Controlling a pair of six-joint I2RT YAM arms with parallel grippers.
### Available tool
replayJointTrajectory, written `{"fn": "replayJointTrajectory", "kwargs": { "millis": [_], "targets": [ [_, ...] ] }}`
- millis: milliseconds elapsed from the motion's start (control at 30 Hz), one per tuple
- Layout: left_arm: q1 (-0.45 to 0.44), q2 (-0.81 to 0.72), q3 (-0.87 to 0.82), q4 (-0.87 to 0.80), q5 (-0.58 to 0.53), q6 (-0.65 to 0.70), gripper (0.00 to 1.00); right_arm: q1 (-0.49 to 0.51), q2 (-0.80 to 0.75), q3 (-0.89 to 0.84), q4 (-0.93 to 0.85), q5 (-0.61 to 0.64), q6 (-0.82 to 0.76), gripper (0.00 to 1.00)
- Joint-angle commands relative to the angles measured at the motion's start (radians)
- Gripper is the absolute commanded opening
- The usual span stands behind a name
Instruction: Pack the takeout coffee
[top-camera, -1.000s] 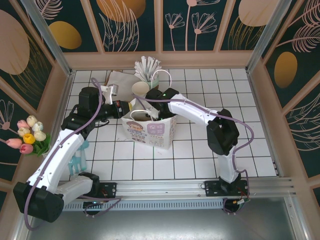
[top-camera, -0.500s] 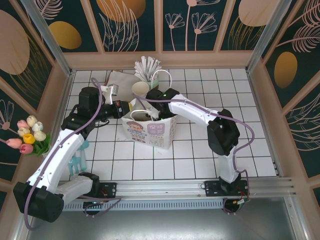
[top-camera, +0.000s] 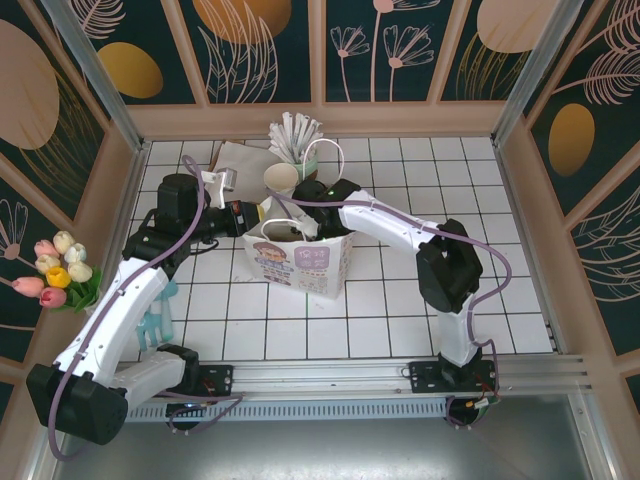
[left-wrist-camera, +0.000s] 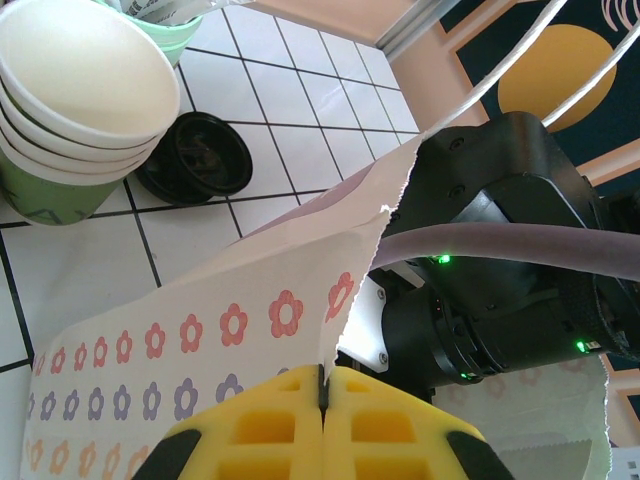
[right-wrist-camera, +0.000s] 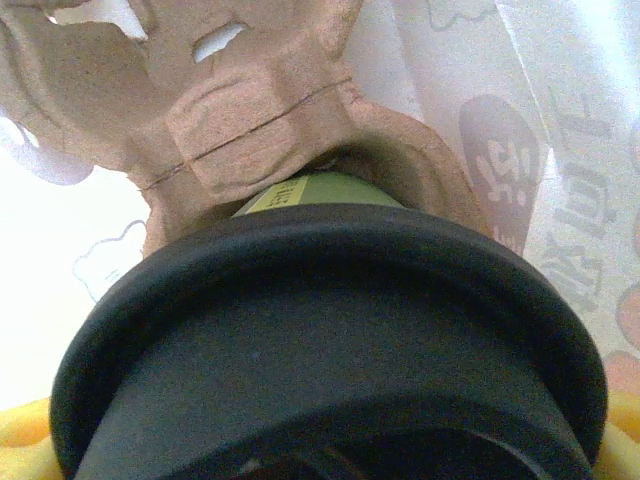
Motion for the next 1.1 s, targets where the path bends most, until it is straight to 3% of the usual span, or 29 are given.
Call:
{"fn": "replayJointTrajectory", "kwargs": {
  "millis": [0,1067],
  "targets": [
    [-0.002,-0.009,0.009,0.018,0.011,-0.001,0.00,-0.009,0.151,-0.114,-0.027,0.008,0.009,0.24],
    [-0.002,-0.015,0.001,0.016,-0.021,0.014,0.00,-0.011,0.162,-0.112,-0.011,-0.001,0.015,0.25]
  ]
}}
